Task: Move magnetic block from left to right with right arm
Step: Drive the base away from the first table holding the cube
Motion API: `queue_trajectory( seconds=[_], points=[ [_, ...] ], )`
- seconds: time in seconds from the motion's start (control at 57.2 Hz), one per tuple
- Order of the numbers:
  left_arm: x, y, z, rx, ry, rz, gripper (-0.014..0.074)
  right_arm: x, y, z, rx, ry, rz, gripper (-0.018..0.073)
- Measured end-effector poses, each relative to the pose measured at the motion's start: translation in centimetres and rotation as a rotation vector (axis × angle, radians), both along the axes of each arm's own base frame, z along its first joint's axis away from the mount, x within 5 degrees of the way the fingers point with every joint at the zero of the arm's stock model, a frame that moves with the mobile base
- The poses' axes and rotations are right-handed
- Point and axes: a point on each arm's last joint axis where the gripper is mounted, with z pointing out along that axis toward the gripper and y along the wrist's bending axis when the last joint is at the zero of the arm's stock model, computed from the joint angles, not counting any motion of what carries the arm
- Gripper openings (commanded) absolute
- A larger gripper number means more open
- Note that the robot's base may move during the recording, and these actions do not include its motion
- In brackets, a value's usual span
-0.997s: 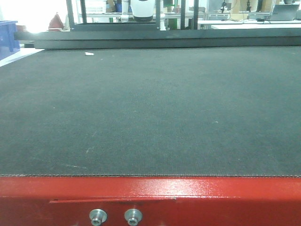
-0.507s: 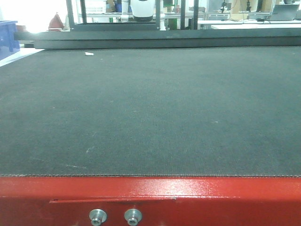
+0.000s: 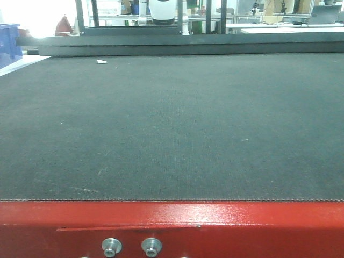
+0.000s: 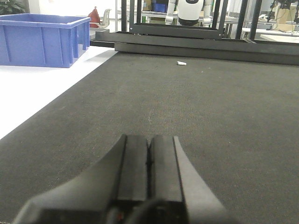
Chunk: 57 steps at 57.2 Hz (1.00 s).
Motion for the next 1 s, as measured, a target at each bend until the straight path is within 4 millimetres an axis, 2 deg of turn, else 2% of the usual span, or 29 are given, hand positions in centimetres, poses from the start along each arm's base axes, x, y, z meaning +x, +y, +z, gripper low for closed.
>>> queue_trajectory(
  seconds=[0.997],
  points=[
    [0.00,0.00,0.00,0.000,0.000,0.000,-0.0126,0.00,0.00,0.00,0.000,0.000,0.000,0.0329]
  ],
)
